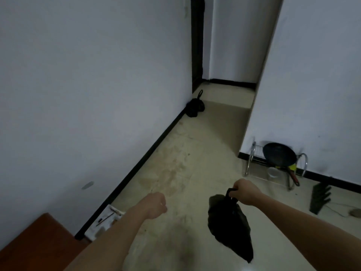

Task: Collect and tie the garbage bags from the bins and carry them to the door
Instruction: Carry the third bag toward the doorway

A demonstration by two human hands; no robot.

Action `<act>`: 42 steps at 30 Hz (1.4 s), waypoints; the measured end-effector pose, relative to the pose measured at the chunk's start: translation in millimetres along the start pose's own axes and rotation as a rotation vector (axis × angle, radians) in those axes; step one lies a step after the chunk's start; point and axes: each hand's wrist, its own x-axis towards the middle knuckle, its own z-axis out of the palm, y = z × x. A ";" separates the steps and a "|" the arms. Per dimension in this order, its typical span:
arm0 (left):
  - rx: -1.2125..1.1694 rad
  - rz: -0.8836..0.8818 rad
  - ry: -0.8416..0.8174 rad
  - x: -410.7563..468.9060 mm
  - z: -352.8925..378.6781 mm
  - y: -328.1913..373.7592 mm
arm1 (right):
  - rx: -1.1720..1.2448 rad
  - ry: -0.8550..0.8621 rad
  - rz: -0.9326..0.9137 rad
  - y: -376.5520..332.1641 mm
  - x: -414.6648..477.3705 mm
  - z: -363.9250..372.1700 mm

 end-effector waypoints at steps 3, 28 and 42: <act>0.014 -0.003 -0.034 80.2 -41.3 4.0 | -0.012 0.022 -0.010 -19.8 84.9 -36.3; -0.116 0.019 -0.082 729.1 -428.6 108.3 | 0.079 -0.051 0.014 -143.6 752.6 -296.9; -0.148 -0.092 -0.090 1021.6 -575.5 119.0 | -0.016 -0.145 -0.098 -231.4 1090.9 -416.6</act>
